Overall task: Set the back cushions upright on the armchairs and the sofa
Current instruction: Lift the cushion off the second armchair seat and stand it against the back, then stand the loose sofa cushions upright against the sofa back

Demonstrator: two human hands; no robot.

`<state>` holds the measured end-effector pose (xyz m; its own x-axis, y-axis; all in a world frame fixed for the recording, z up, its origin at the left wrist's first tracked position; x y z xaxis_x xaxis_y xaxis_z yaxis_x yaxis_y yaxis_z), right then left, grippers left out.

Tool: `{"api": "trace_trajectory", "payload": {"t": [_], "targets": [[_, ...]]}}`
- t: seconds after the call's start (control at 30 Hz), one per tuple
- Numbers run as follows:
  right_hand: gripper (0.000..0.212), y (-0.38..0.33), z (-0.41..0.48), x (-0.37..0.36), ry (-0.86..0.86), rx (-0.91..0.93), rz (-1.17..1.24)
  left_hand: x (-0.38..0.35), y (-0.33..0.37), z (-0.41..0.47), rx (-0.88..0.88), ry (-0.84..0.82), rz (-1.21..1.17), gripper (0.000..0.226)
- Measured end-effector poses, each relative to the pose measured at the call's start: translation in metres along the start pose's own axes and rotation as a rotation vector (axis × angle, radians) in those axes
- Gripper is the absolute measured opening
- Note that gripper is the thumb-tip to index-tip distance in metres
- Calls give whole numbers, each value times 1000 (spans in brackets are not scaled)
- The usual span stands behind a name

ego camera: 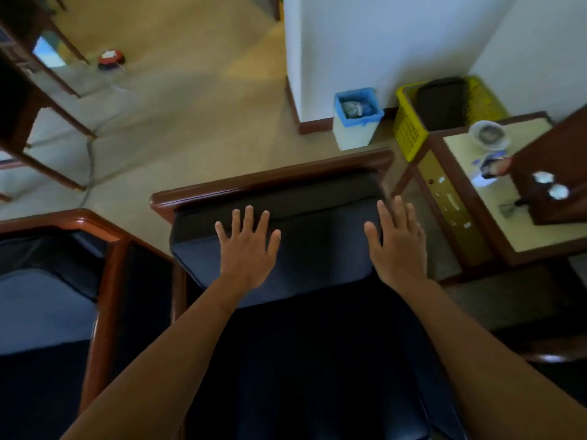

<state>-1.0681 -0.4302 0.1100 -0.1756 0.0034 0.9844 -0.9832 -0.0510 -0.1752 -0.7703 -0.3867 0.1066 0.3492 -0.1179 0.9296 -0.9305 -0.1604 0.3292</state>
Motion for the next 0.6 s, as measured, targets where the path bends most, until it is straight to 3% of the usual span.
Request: {"api": "trace_trajectory", "payload": {"t": [0.27,0.6], "targets": [[65,125,-153,61,-72,-355,-77,-6,180,-55,-465,-18,8,66],[66,297,-353,142,32,-795,-19,-61,417,-173,-897,-142,-61,64]]}}
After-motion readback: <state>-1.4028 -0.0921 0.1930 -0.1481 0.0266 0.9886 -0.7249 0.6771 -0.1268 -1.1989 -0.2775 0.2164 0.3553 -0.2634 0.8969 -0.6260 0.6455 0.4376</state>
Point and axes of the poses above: each hand's wrist, its own z-axis towards the middle knuckle, its own x-axis out of the back of the hand, y = z × x, the point moved 1 cm from there along z, towards the middle knuckle, and after that the axes turned 9 degrees about -z, right-handed, at the moved point
